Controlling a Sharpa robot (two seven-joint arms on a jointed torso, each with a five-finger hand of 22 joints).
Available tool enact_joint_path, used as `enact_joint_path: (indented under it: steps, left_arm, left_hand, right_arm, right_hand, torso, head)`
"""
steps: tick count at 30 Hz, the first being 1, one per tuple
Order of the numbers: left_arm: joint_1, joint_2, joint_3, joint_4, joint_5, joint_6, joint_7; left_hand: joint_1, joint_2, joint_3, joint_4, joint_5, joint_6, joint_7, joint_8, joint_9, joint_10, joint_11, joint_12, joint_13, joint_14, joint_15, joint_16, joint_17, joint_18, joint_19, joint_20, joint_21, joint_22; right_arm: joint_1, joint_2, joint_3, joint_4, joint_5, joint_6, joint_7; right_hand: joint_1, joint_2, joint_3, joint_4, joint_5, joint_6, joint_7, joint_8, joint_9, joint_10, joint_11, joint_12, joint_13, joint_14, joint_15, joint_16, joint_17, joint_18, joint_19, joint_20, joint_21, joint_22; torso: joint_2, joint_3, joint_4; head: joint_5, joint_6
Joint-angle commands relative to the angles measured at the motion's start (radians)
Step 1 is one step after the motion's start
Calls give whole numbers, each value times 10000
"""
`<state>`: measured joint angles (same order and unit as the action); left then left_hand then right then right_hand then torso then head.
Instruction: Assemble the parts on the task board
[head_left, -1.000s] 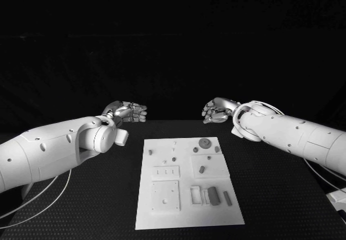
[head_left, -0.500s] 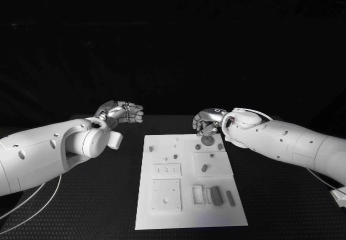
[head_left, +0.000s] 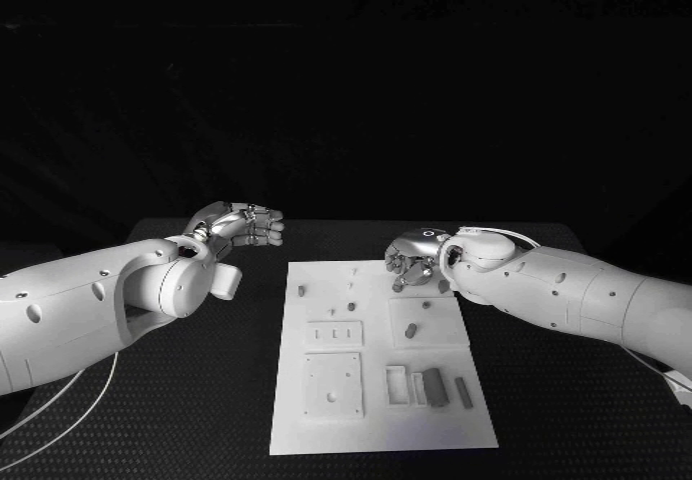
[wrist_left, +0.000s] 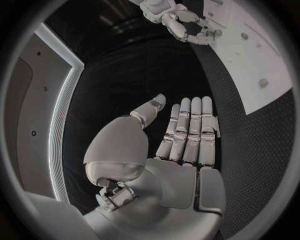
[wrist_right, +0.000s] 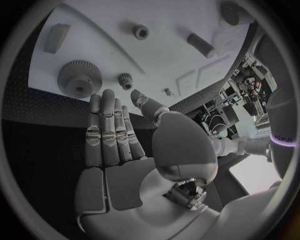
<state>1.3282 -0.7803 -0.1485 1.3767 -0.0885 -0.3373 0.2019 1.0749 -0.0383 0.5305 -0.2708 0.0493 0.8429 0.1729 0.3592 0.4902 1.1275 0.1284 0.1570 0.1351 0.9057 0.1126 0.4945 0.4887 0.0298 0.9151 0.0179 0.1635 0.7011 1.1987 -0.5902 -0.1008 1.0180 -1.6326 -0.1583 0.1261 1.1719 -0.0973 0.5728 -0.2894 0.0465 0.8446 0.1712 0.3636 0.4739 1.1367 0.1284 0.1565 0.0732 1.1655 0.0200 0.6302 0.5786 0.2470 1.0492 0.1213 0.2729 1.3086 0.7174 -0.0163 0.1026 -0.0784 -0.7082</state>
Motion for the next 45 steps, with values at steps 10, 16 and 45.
enact_joint_path:
  steps: [10,16,45]
  left_arm:
    - [17,-15,12,18,-48,213,66]
    - [17,-27,12,22,-48,241,38]
    - [20,-28,11,-72,-48,333,-90]
  left_hand:
    - [-71,-77,-49,-6,40,19,32,-69,-30,31,54,-82,19,-3,63,-76,36,56,12,5,-83,4]
    - [-91,-85,-57,1,40,17,35,-81,-37,31,57,-102,20,-4,67,-95,50,56,7,9,-91,5]
    - [-137,-109,-74,13,39,6,47,-130,-60,28,71,-187,28,-15,86,-178,108,61,-12,24,-126,9]
  right_arm:
    - [-69,-58,-30,87,-617,330,-111]
    - [-140,-10,-50,-12,-710,341,-113]
    - [-243,-190,-139,259,-1280,73,-480]
  right_hand:
    - [-96,-106,-77,-12,36,88,-13,-63,-33,64,-19,-102,-27,86,-24,46,52,148,79,-15,61,206]
    - [-105,-118,-73,-13,37,91,-14,-73,-39,63,-19,-121,-30,91,-24,45,68,148,85,-20,63,206]
    - [-315,-785,-91,41,35,-127,100,-351,-184,-85,63,-445,-62,-6,48,-43,268,141,18,-2,89,215]
  torso:
    - [171,9,27]
    - [225,8,32]
    - [346,25,28]
  head:
    - [-22,25]
    - [-48,53]
    - [-87,50]
